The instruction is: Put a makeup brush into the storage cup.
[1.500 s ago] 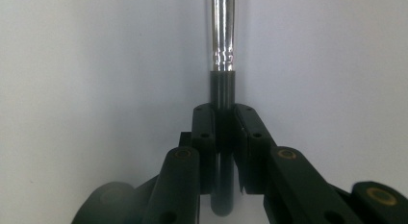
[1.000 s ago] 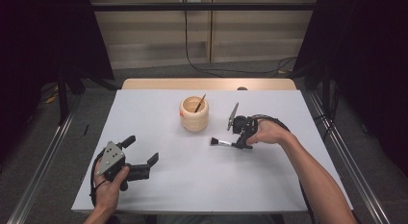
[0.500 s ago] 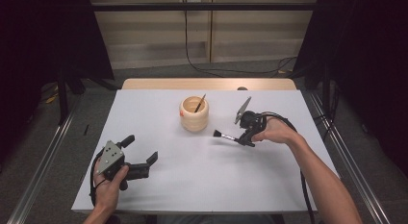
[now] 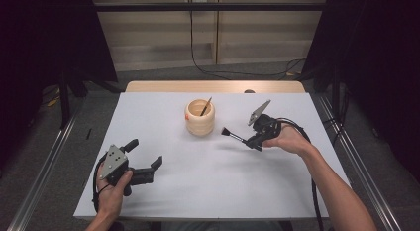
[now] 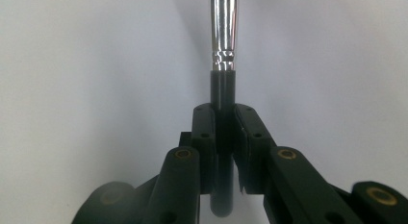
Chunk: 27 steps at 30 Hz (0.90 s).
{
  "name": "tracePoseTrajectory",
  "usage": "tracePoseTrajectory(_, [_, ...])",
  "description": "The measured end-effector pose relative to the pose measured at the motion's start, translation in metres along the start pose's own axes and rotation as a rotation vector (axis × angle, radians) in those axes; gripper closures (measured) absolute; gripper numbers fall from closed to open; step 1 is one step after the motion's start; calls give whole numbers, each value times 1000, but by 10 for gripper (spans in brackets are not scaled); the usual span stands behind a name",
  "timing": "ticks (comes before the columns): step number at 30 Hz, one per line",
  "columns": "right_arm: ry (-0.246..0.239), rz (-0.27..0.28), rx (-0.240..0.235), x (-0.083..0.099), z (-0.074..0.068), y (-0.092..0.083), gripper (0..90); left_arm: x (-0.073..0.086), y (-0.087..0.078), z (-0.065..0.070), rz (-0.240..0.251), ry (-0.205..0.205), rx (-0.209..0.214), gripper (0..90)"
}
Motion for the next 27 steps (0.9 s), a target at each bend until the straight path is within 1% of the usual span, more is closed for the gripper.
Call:
tracePoseTrajectory(4, [22, 41, 31, 1, 1, -1, 802, 0, 0, 0, -1, 0, -1, 10])
tracePoseTrajectory(6, [39, 70, 26, 1, 1, -2, 802, 1, 1, 0, -4, 0, -1, 11])
tracePoseTrajectory(8, [40, 97, 33, 0, 1, -4, 802, 2, 2, 0, -10, 2, 0, 12])
tracePoseTrajectory(9, [38, 114, 32, -1, 0, -4, 802, 2, 2, 0, -10, 2, -1, 12])
tracePoseTrajectory(10, [43, 132, 41, -2, 0, -5, 802, 2, 2, -1, -10, 2, -2, 12])
tracePoseTrajectory(12, [59, 183, 46, -5, 1, -9, 802, 1, 2, -1, -6, 0, -4, 12])
tracePoseTrajectory(14, [75, 217, 53, -7, 1, -11, 802, 1, 2, -1, -4, -2, -4, 12])
tracePoseTrajectory(16, [70, 239, 49, -8, 0, -11, 802, 1, 2, -1, -5, -1, -4, 11])
tracePoseTrajectory(19, [81, 294, 38, -12, -1, -13, 802, 1, 2, -1, -7, 3, -3, 11])
tracePoseTrajectory(24, [89, 365, 40, -14, -1, -15, 802, 1, 2, -1, -5, -1, -7, 11])
tracePoseTrajectory(27, [97, 410, 51, -16, -1, -17, 802, 2, 1, -1, -8, -3, -5, 11])
Point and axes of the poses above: each handheld gripper's, and its own axes: y roughly forward along the jaws, x roughly out of its underside, z roughly to its right, the point moved 9 cm from there along y, roughly forward along the jaws, and after that the axes turned 1 degree about -x, right-handed, at the moved point
